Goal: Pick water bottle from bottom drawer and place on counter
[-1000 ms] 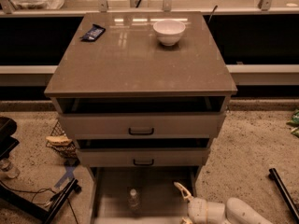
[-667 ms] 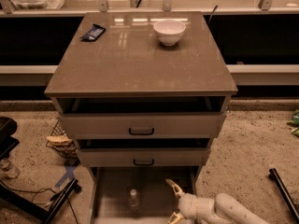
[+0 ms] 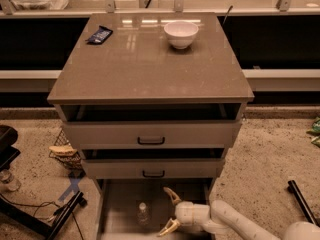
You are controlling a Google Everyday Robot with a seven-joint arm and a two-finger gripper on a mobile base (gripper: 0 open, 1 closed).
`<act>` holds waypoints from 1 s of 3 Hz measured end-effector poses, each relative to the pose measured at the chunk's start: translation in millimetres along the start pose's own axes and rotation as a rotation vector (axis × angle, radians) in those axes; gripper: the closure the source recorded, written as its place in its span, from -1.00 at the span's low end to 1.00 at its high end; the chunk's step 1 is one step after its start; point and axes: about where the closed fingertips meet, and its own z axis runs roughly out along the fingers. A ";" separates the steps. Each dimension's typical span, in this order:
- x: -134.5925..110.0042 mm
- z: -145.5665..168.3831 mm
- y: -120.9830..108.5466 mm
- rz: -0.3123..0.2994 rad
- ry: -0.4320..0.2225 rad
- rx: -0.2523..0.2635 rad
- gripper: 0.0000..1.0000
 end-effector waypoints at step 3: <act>30.9 61.4 -4.1 -0.042 0.027 -0.020 -1.00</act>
Offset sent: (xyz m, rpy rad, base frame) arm 0.0214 0.0580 -0.0410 -0.0015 -0.0487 0.0091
